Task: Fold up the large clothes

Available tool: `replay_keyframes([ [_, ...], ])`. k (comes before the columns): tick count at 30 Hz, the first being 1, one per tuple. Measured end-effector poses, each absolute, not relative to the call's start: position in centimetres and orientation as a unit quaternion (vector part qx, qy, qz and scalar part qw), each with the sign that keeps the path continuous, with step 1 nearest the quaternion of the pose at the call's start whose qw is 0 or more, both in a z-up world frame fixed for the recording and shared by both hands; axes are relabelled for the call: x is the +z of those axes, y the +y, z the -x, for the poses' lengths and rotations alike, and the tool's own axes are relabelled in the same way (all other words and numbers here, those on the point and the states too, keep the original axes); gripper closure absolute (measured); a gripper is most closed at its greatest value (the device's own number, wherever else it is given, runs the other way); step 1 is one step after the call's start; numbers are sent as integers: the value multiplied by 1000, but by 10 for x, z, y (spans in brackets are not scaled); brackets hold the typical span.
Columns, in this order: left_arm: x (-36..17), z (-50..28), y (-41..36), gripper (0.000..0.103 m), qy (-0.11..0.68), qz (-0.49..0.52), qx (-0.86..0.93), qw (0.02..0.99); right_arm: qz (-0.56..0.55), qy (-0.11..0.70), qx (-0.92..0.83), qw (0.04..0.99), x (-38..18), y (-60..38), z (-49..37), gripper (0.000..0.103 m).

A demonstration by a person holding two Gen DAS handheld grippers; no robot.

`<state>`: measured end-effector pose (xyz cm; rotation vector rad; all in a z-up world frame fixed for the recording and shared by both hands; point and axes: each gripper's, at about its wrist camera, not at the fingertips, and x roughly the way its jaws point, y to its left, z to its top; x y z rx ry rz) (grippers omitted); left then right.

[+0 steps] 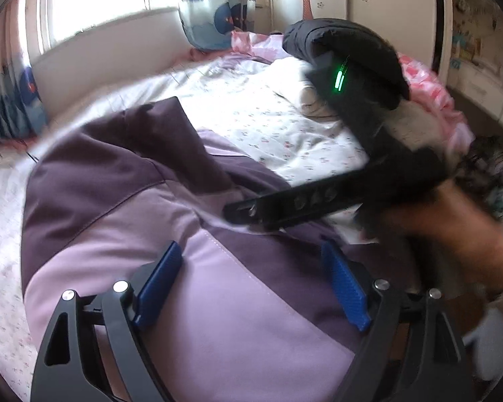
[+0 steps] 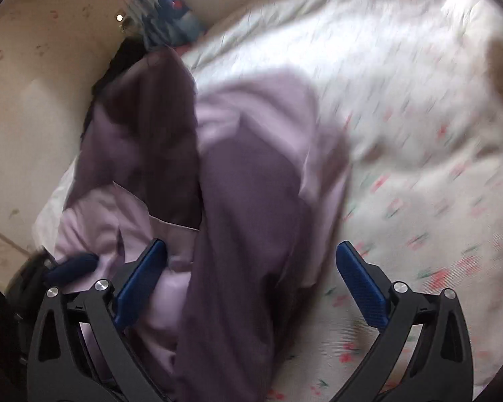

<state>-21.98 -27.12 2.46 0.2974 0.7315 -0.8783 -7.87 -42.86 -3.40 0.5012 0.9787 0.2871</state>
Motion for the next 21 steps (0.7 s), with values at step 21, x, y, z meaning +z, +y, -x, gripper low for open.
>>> replay_keyframes([
  [21, -52, 74, -87, 5, 549, 306, -342, 699, -341, 508, 177, 771, -44, -434, 56, 6],
])
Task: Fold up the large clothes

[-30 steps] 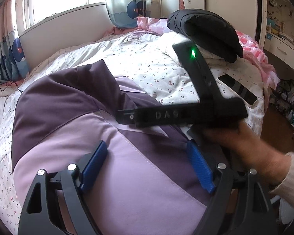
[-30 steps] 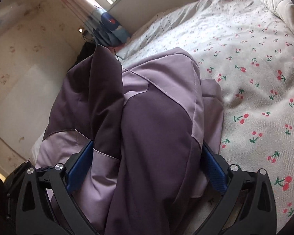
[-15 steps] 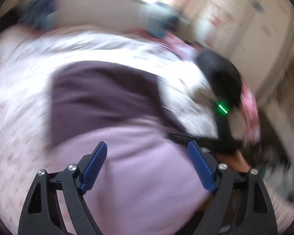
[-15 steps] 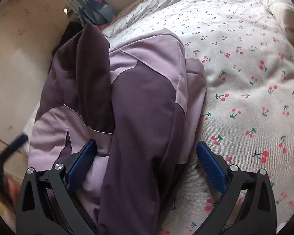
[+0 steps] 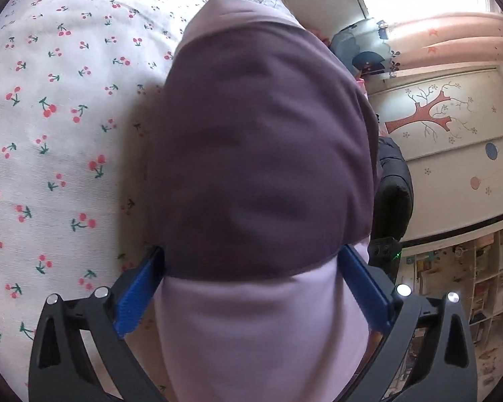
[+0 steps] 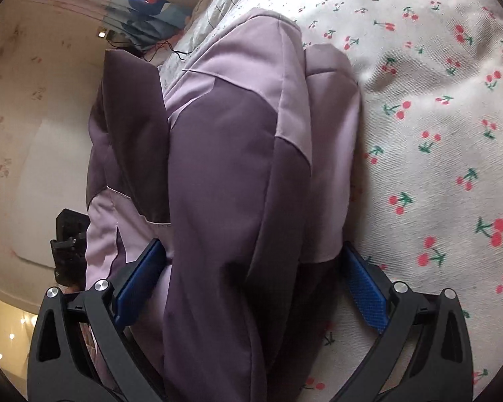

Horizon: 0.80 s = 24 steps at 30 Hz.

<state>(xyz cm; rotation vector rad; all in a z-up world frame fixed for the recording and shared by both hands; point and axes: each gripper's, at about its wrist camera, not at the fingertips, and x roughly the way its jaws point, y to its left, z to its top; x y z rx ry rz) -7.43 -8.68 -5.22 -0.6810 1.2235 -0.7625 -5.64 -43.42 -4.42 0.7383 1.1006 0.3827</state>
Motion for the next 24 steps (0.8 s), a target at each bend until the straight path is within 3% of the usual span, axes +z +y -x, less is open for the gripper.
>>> replay_keyframes([
  [9, 5, 112, -91, 7, 465, 227, -338, 786, -369, 409, 264, 792, -22, -395, 67, 6],
  [17, 82, 112, 35, 7, 378, 204, -249, 868, -348, 354, 381, 780, 27, -254, -8, 6],
  [21, 93, 103, 104, 7, 367, 182, -176, 895, -297, 383, 390, 783, 16, -160, -57, 6],
  [24, 49, 81, 147, 7, 413, 172, -104, 888, -230, 471, 330, 785, -41, -103, -86, 6],
])
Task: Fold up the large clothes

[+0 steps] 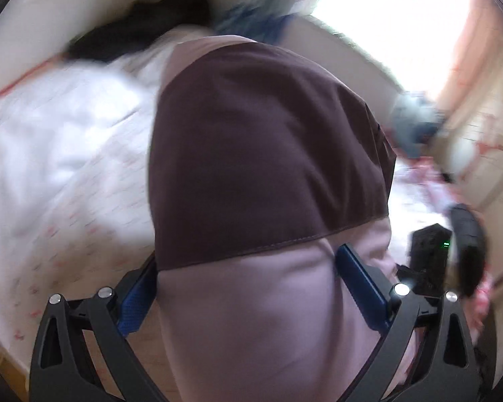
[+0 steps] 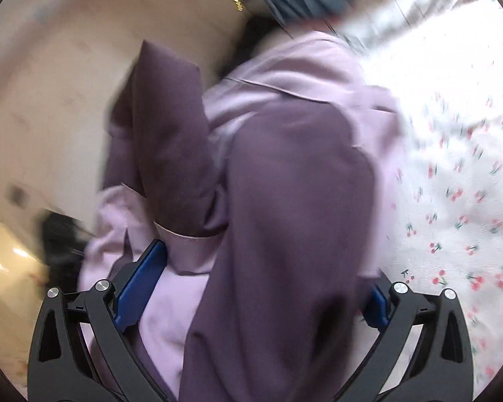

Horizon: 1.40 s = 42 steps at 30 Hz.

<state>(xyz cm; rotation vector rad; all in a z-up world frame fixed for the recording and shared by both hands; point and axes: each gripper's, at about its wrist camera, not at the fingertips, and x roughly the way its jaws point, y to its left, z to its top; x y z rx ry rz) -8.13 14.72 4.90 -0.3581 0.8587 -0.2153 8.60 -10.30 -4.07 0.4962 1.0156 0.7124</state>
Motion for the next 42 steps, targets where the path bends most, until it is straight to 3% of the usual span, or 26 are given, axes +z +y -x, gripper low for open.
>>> replay_keyframes([
  [3, -16, 65, 173, 5, 454, 164, -46, 874, -252, 489, 333, 766, -70, -89, -93, 6],
  [5, -23, 67, 185, 5, 450, 213, -72, 864, -233, 489, 328, 774, -59, -91, -91, 6],
  [10, -15, 71, 173, 5, 435, 166, -64, 883, -106, 432, 227, 866, 29, -103, -87, 6],
  [14, -14, 70, 178, 5, 436, 158, -65, 884, -124, 411, 280, 859, 85, -60, -123, 6],
  [18, -7, 57, 180, 5, 435, 167, -80, 881, -80, 476, 209, 850, 28, -20, -192, 6],
  [22, -2, 52, 207, 5, 416, 271, -98, 863, -180, 464, 201, 843, -43, -57, -195, 6],
  [26, -10, 39, 201, 5, 437, 266, -90, 855, -145, 477, 217, 839, -37, -65, -176, 7],
  [32, -10, 47, 191, 5, 444, 230, -89, 861, -126, 438, 280, 845, 36, -87, -97, 7],
  [35, -11, 48, 192, 5, 447, 231, -89, 860, -58, 483, 243, 839, -1, -76, -56, 7],
  [38, -9, 50, 180, 5, 451, 199, -92, 865, -169, 510, 255, 804, -53, -100, -48, 7],
  [42, -5, 68, 183, 5, 448, 186, -103, 869, -183, 473, 229, 831, -26, -122, -22, 7],
])
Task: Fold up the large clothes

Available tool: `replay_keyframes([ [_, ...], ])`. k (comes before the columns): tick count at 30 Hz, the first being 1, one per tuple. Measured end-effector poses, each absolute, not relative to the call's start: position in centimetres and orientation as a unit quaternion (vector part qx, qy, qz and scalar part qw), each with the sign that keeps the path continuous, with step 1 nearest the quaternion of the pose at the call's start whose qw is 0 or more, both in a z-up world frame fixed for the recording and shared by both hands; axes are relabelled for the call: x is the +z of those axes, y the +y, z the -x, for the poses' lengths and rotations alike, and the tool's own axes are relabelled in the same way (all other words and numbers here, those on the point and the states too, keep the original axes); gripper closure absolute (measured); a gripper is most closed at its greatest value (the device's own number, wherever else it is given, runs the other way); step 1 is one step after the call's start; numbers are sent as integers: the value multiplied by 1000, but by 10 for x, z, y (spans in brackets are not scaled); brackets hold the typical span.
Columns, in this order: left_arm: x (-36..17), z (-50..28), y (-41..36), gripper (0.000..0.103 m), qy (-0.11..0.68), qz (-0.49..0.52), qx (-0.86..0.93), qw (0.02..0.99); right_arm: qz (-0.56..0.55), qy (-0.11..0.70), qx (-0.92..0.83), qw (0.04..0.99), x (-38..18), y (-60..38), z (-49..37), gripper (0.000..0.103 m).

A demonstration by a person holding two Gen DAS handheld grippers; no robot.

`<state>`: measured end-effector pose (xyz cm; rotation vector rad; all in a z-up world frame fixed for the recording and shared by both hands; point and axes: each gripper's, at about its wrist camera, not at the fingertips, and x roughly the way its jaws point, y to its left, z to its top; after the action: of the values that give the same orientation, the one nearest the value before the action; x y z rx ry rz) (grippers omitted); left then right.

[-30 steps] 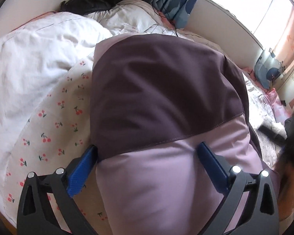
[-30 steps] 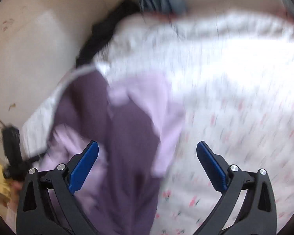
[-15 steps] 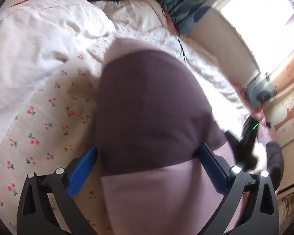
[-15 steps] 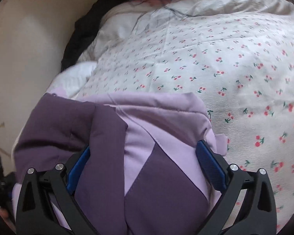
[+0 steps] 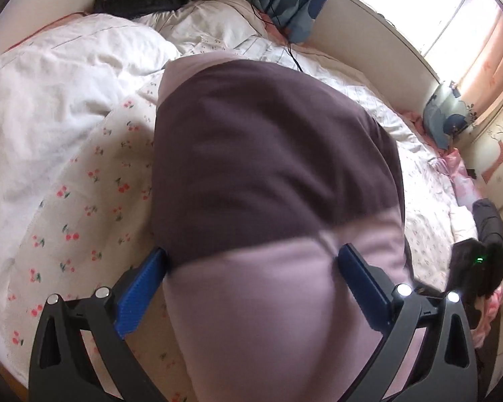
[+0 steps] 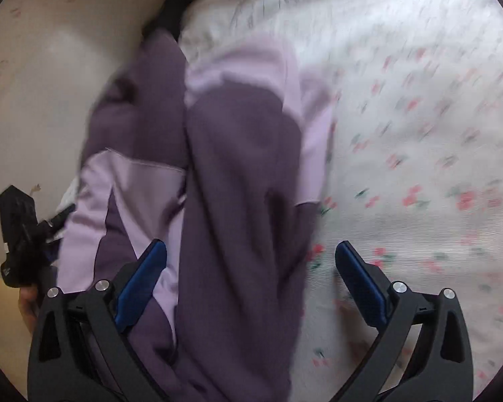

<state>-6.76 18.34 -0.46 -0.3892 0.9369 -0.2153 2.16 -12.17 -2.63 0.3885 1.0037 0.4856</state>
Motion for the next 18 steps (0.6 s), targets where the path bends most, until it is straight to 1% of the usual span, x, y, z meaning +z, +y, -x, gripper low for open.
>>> replay_keyframes([
  [2, -6, 77, 196, 5, 458, 196, -119, 859, -207, 490, 233, 814, -37, -125, -17, 7],
  [4, -9, 81, 199, 5, 470, 192, -141, 850, -241, 521, 243, 782, -62, -122, -17, 7],
  [6, -15, 84, 200, 5, 475, 194, -146, 846, -299, 522, 258, 756, -66, -121, -11, 7],
  [8, -16, 86, 201, 5, 472, 203, -153, 844, -318, 510, 291, 744, -58, -108, 1, 7],
  [10, -16, 86, 199, 5, 472, 200, -151, 845, -262, 526, 287, 756, -58, -91, 9, 7],
  [12, -15, 87, 193, 5, 472, 184, -149, 849, -251, 549, 272, 749, -64, -104, 5, 7],
  [13, -14, 88, 188, 5, 467, 176, -147, 854, -240, 546, 256, 761, -59, -112, 6, 7],
  [15, -12, 90, 180, 5, 461, 158, -139, 862, -195, 522, 212, 803, -34, -121, 9, 7],
  [18, -11, 87, 178, 5, 464, 154, -132, 863, -77, 417, 165, 891, 43, -97, 15, 7],
])
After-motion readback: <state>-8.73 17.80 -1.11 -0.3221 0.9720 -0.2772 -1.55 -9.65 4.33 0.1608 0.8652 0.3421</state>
